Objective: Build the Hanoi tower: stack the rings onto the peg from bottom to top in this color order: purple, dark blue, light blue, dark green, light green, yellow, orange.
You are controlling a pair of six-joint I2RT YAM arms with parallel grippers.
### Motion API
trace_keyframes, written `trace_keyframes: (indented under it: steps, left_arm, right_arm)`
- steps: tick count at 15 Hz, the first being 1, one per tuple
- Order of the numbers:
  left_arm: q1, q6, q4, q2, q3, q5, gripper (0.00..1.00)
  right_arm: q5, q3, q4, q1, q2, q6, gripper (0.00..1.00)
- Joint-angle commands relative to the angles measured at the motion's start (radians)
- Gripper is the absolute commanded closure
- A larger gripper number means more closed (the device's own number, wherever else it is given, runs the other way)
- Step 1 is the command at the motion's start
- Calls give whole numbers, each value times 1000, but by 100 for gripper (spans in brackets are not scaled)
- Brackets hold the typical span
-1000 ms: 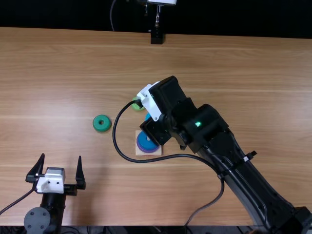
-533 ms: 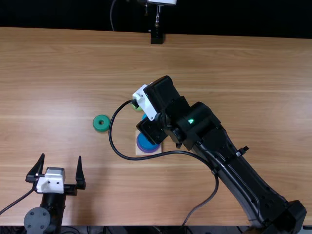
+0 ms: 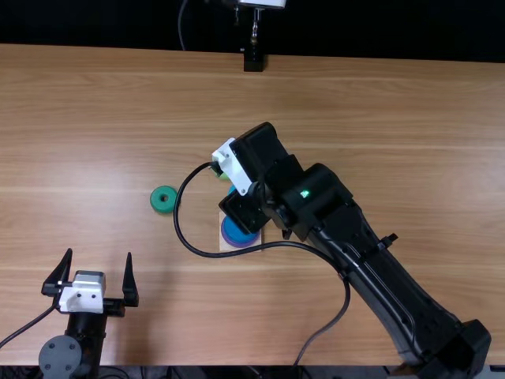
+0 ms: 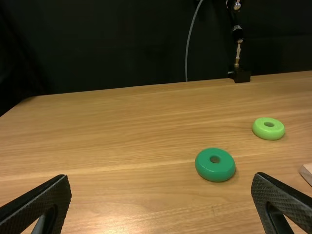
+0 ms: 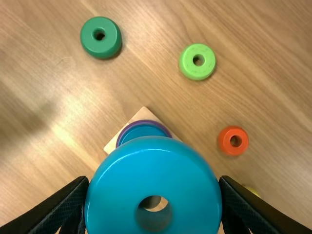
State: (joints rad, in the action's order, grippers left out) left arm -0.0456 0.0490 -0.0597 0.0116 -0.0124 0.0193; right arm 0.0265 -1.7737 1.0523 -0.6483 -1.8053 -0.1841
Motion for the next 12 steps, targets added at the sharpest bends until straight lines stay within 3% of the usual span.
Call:
trace_keyframes:
  steps: [1, 4, 5, 6, 7, 12]
  left_arm:
    - [7, 8, -19, -12, 12, 3, 0]
    - [7, 8, -19, -12, 12, 3, 0]
    - [7, 8, -19, -12, 12, 3, 0]
    - [7, 8, -19, -12, 12, 3, 0]
    - [7, 8, -19, -12, 12, 3, 0]
    - [7, 8, -19, -12, 12, 3, 0]
  right_arm:
    - [-1, -21, 2, -16, -29, 4, 100]
    - [-1, -26, -2, -30, -31, 6, 100]
    - [-8, -29, -7, -33, -31, 4, 94]
    - [-10, -30, -6, -34, -31, 4, 42]
    - [-10, -27, 5, -36, -31, 2, 0]
    - [-12, -30, -59, -34, -29, -2, 0]
